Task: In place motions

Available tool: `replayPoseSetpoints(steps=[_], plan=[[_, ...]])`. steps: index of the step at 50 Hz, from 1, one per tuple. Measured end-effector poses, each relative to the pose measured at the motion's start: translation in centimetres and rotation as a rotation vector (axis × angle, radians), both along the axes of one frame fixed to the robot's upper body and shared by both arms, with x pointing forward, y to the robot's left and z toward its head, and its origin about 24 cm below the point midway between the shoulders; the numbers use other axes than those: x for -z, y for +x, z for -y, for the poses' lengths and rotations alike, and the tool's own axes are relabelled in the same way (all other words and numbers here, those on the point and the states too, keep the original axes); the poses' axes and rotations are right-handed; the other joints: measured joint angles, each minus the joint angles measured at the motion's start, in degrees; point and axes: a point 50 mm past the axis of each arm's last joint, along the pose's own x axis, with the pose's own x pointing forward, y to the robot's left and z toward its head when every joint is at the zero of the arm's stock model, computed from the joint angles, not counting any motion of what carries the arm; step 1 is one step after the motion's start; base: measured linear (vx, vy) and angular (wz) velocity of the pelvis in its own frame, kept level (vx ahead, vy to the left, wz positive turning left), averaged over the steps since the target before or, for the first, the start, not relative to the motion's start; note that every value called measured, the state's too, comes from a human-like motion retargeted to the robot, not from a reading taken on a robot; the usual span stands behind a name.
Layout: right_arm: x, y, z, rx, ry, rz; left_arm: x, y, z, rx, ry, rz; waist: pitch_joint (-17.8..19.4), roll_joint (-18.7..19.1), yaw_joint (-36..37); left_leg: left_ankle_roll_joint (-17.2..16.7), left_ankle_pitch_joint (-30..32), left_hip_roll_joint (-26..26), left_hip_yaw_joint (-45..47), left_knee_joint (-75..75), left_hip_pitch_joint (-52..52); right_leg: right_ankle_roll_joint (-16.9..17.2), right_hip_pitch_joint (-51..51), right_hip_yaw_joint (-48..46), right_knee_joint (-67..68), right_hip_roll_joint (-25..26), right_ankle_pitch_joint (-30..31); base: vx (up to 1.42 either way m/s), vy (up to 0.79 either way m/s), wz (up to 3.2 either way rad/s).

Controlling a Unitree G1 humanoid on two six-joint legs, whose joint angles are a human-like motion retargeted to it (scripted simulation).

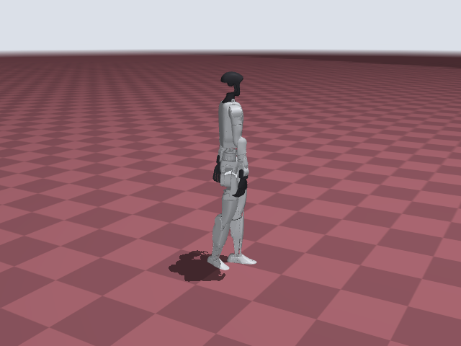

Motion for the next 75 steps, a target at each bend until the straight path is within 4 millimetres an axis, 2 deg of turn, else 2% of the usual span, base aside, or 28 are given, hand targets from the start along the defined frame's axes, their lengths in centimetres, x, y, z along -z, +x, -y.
replayPoseSetpoints(steps=[5,10,15,18,21,25,31,33,35,37,39,43,48,53,60,64,68,75], plan=[[-0.1,-1.3,1.4,0.044,-0.045,-0.048,0.0,0.6,-0.1,0.035,0.001,0.005,-1.12,0.75,-3.43,1.11,-1.03,2.00,3.35,-0.38,1.09,-1.63,-1.86,5.80,0.00,0.77,1.28,0.11,-0.21,-1.26],[-0.3,-1.7,2.6,0.109,-0.080,-0.055,0.0,0.8,-0.2,0.060,0.002,0.007,-2.80,1.80,-8.02,1.82,-2.33,4.54,7.89,-1.00,2.47,-3.13,-3.45,12.04,-0.86,2.27,3.20,0.05,-0.28,-1.36],[-0.4,-1.4,3.4,0.163,-0.110,-0.046,0.0,0.7,-0.3,0.075,0.001,0.006,-4.14,3.80,-7.47,3.76,-3.12,7.48,18.59,-1.83,3.00,-4.82,-5.15,22.98,-1.80,5.30,5.79,-0.02,-0.26,-2.05],[-0.5,-1.2,3.7,0.200,-0.120,-0.035,0.0,1.0,-0.3,0.114,-0.004,0.001,-5.75,5.43,-15.68,2.40,-4.21,8.61,15.71,-2.18,3.91,-4.67,-5.81,20.16,-2.67,5.37,6.41,-0.12,-0.23,-0.04],[-0.5,-1.5,3.7,0.229,-0.117,-0.031,0.0,1.4,-0.3,0.138,-0.003,0.003,-6.54,6.91,-18.81,2.55,-4.70,9.67,17.94,-2.35,3.92,-4.87,-6.84,22.42,-2.68,6.10,7.13,-0.10,-0.10,-0.77],[-0.4,-2.8,3.6,0.304,-0.117,-0.052,0.0,3.0,-0.3,0.183,0.004,0.039,-6.70,8.33,-21.64,2.55,-5.47,10.74,19.91,-2.58,4.60,-5.07,-7.83,25.04,-2.34,6.90,7.71,-0.08,-0.04,-0.65],[-0.5,-6.9,3.3,0.380,-0.149,-0.184,0.2,5.3,0.5,0.219,-0.024,0.119,-6.55,9.46,-23.31,2.53,-6.38,11.73,22.35,-3.03,6.02,-5.36,-8.55,28.24,-2.02,7.84,8.46,-0.03,-0.01,-0.55],[-0.7,-8.2,3.1,0.376,-0.159,-0.234,0.2,5.7,0.8,0.229,-0.041,0.141,-6.60,9.52,-21.75,2.38,-6.85,12.12,25.14,-3.30,6.70,-6.04,-8.40,31.15,-2.30,8.92,8.61,-0.01,0.00,-1.56],[-0.8,-9.1,2.8,0.357,-0.163,-0.270,0.2,5.9,1.0,0.235,-0.054,0.152,-6.87,9.51,-14.38,1.49,-8.02,13.91,33.75,-3.67,8.22,-5.99,-7.60,39.90,-2.74,10.40,8.74,-0.02,0.01,-3.38],[-0.8,-9.8,2.6,0.350,-0.165,-0.286,0.3,5.8,1.3,0.255,-0.068,0.149,-6.96,9.22,-9.97,0.93,-8.77,14.44,39.01,-3.82,9.36,-7.67,-6.30,45.07,-4.46,12.54,9.72,0.00,0.00,-2.50],[-0.8,-10.1,2.4,0.345,-0.171,-0.282,0.3,5.4,1.6,0.275,-0.078,0.134,-6.95,9.10,-8.55,0.72,-9.14,14.53,40.94,-3.84,9.99,-8.54,-5.74,46.97,-5.35,13.48,10.50,0.00,-0.01,-1.00],[-0.6,-9.6,2.2,0.321,-0.181,-0.240,0.4,4.2,1.9,0.298,-0.088,0.092,-7.05,9.32,-9.98,0.80,-9.13,14.53,40.16,-3.91,10.03,-7.93,-5.91,46.41,-5.43,12.89,10.71,-0.01,-0.01,0.12],[-0.4,-7.6,2.4,0.209,-0.139,-0.232,0.3,2.4,2.1,0.299,-0.098,0.029,-7.04,10.45,-18.57,1.62,-8.35,14.25,32.31,-3.45,8.21,-4.92,-8.36,39.06,-2.83,9.40,9.63,-0.03,0.00,1.25],[-0.3,-5.4,2.6,0.136,-0.132,-0.170,0.2,0.5,1.7,0.291,-0.075,-0.027,-7.17,9.88,-22.55,2.23,-8.25,12.63,28.19,-2.90,7.22,-6.60,-10.49,35.06,-1.59,9.36,9.92,-0.02,0.03,0.79],[0.0,-3.3,1.1,0.226,-0.052,-0.092,0.1,-1.6,1.5,0.233,-0.064,-0.076,-7.33,9.49,-22.85,2.61,-8.73,12.27,26.11,-1.57,5.86,-6.04,-11.35,33.83,-1.00,8.18,9.69,-0.02,0.03,0.26],[0.1,-2.7,0.6,0.250,-0.018,-0.073,0.0,-2.2,1.6,0.222,-0.064,-0.091,-7.23,9.14,-25.74,1.98,-9.46,11.84,21.72,-0.52,5.67,-5.70,-11.24,29.53,-0.91,6.71,9.14,-0.01,0.04,0.98],[0.1,-2.5,0.6,0.190,-0.021,-0.065,0.0,-2.4,1.8,0.219,-0.069,-0.093,-7.11,9.05,-27.67,2.17,-9.69,10.90,18.14,-0.35,5.81,-5.38,-10.76,26.15,-0.85,5.81,8.71,0.01,0.03,0.75],[0.1,-3.1,0.9,0.135,-0.041,-0.077,0.1,-1.8,1.9,0.255,-0.071,-0.078,-6.75,8.80,-25.72,2.92,-8.79,10.38,18.73,-0.65,5.47,-5.18,-10.18,26.12,-0.83,5.77,8.72,0.01,0.01,0.01]])
